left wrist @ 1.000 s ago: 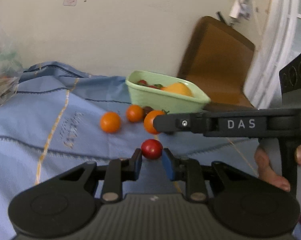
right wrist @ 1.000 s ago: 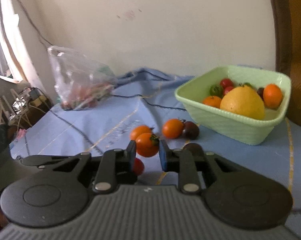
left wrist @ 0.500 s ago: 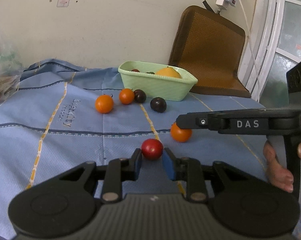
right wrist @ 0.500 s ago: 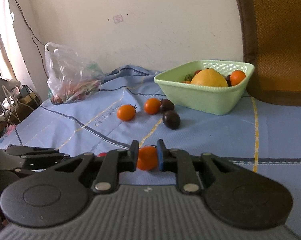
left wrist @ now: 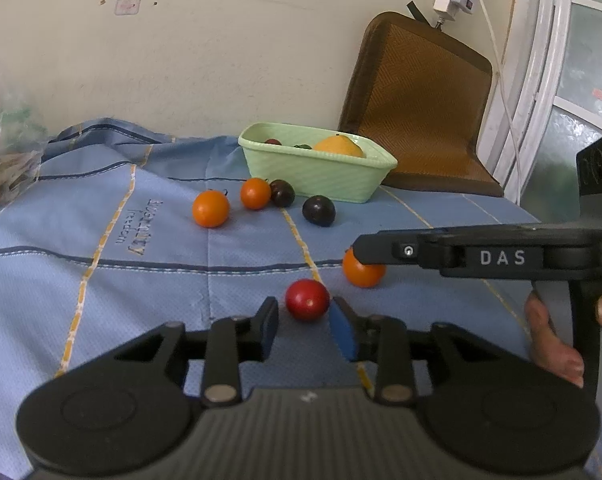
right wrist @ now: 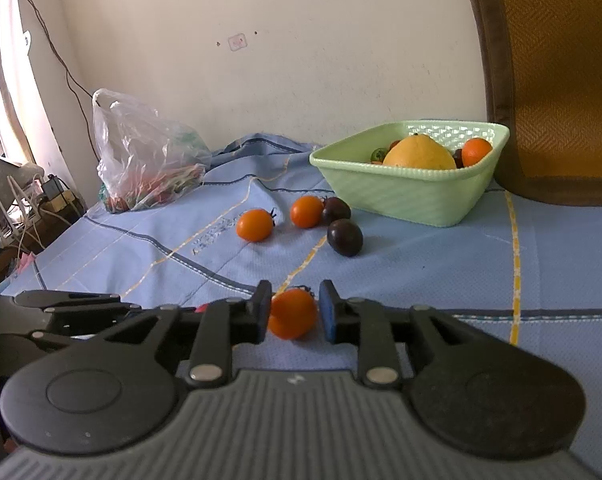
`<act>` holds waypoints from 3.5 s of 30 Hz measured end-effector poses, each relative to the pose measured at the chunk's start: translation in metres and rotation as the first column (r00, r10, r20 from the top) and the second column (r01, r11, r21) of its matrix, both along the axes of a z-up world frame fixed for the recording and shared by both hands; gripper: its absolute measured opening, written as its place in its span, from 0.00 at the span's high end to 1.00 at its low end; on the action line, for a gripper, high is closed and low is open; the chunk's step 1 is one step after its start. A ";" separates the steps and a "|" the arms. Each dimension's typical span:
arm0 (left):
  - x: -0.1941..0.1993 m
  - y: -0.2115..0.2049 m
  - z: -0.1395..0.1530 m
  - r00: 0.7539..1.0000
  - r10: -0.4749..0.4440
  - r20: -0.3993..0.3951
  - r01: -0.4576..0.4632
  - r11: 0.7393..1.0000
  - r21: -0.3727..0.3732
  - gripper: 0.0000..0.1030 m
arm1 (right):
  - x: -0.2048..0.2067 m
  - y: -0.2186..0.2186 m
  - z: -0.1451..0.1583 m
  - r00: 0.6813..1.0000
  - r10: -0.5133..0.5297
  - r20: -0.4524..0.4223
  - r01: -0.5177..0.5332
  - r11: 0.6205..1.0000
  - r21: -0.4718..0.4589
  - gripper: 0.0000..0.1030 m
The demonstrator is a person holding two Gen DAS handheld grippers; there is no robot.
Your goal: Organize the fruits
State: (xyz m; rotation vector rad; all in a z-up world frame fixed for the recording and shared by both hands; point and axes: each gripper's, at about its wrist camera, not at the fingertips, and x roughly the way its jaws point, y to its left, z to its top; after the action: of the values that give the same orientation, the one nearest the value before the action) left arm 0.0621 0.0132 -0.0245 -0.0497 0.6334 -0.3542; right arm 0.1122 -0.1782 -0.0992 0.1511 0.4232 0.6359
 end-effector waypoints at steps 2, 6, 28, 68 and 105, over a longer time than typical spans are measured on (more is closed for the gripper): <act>0.000 0.000 0.000 1.000 -0.001 0.003 0.001 1.000 0.001 0.69 | -0.002 0.000 0.001 1.000 0.000 0.013 0.000 1.000 0.004 0.64; 0.000 0.000 0.000 1.000 -0.003 0.003 0.003 1.000 0.002 0.68 | -0.002 0.001 0.001 1.000 0.004 0.015 -0.004 1.000 -0.003 0.59; -0.003 -0.001 0.001 1.000 -0.019 0.023 0.019 1.000 -0.002 0.59 | -0.004 -0.001 0.001 1.000 0.014 0.028 -0.014 1.000 0.015 0.57; -0.004 -0.004 0.004 0.999 -0.023 0.047 0.023 1.000 0.003 0.51 | -0.003 -0.004 0.004 0.999 0.032 0.038 -0.034 0.998 0.048 0.53; 0.121 -0.022 0.064 0.999 -0.011 0.035 0.017 0.985 -0.170 0.75 | 0.069 -0.032 0.053 0.970 -0.212 0.119 0.204 0.976 0.073 0.72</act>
State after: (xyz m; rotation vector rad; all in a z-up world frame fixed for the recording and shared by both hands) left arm 0.1831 -0.0086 0.0395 -0.2021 0.5687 -0.4218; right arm 0.1810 -0.2103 -0.0461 0.2088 0.2619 0.4483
